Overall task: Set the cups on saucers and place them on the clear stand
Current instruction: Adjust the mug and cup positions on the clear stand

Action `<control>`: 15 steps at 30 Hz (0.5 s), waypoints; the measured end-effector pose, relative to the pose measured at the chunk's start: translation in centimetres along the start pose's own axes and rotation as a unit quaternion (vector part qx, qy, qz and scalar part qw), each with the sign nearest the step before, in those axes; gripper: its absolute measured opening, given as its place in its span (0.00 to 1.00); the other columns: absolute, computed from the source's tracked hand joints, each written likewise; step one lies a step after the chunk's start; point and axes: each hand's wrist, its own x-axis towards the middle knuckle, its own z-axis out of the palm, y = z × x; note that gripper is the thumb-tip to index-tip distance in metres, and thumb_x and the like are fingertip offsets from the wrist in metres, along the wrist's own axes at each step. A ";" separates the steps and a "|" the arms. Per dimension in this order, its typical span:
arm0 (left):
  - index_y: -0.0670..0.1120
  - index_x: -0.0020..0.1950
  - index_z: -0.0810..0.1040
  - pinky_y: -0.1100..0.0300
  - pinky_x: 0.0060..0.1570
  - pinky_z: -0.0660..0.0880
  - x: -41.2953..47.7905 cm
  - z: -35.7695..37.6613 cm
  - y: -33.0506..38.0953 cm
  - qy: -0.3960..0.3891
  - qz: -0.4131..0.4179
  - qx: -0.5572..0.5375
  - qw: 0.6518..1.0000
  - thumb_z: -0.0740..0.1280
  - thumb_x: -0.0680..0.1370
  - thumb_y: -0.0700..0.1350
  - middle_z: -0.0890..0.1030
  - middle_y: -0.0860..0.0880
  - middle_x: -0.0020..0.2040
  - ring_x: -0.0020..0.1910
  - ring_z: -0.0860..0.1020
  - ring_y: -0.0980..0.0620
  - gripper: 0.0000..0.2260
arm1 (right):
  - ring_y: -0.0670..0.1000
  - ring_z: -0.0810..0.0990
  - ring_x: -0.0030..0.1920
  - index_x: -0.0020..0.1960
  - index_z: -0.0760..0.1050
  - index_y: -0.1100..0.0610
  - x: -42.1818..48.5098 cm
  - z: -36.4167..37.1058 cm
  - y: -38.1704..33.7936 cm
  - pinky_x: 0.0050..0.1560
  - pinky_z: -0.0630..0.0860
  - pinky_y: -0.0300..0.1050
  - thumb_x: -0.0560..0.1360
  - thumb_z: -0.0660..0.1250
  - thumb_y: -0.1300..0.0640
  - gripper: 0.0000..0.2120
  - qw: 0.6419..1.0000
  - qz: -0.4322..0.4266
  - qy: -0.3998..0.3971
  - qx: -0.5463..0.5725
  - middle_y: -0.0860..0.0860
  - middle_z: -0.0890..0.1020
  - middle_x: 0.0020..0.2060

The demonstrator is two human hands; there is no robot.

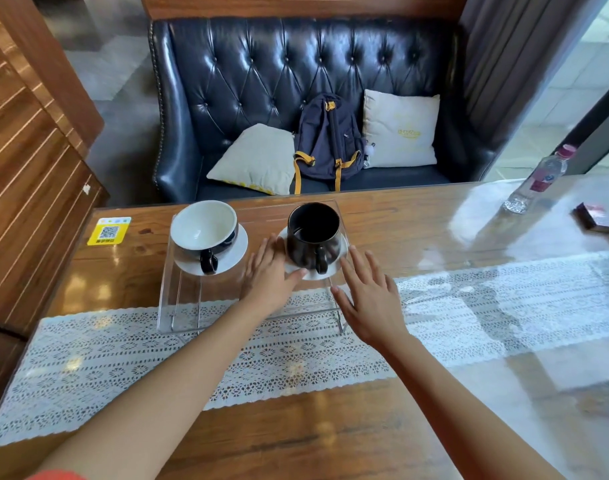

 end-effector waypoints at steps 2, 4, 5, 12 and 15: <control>0.46 0.76 0.51 0.52 0.73 0.41 0.9 -0.1 0.2 0.005 -0.007 0.009 1.000 0.60 0.76 0.57 0.49 0.49 0.79 0.77 0.43 0.51 0.34 | 0.51 0.43 0.79 0.77 0.49 0.48 1.0 -0.1 -0.1 0.73 0.55 0.57 0.79 0.46 0.39 0.30 1.000 0.003 0.001 0.002 0.46 0.48 0.79; 0.46 0.76 0.52 0.52 0.72 0.41 1.7 -0.2 0.3 0.012 -0.011 0.019 1.000 0.59 0.77 0.57 0.50 0.49 0.79 0.77 0.44 0.51 0.33 | 0.51 0.44 0.79 0.77 0.50 0.49 1.8 0.0 -0.3 0.73 0.56 0.58 0.79 0.47 0.40 0.29 1.000 0.012 0.004 0.013 0.46 0.49 0.79; 0.46 0.76 0.51 0.52 0.73 0.42 2.0 -0.2 0.4 0.015 -0.014 0.019 1.000 0.59 0.77 0.57 0.50 0.48 0.79 0.77 0.44 0.51 0.33 | 0.51 0.44 0.79 0.77 0.50 0.49 2.1 0.0 -0.5 0.72 0.56 0.58 0.79 0.48 0.40 0.29 1.000 0.017 0.005 0.019 0.46 0.49 0.79; 0.45 0.77 0.48 0.50 0.74 0.45 3.2 -0.3 0.0 0.013 -0.020 0.017 1.000 0.58 0.77 0.57 0.48 0.47 0.79 0.77 0.44 0.50 0.34 | 0.52 0.44 0.79 0.77 0.52 0.50 3.6 0.1 -1.0 0.72 0.56 0.57 0.80 0.49 0.43 0.27 0.999 0.028 0.016 0.041 0.47 0.48 0.79; 0.46 0.77 0.47 0.51 0.73 0.42 3.1 0.0 -0.1 0.015 -0.024 0.010 1.000 0.57 0.77 0.58 0.47 0.48 0.79 0.77 0.45 0.51 0.34 | 0.52 0.43 0.78 0.77 0.52 0.50 3.7 0.1 -1.0 0.73 0.55 0.57 0.80 0.50 0.45 0.27 0.998 0.027 0.021 0.054 0.47 0.49 0.79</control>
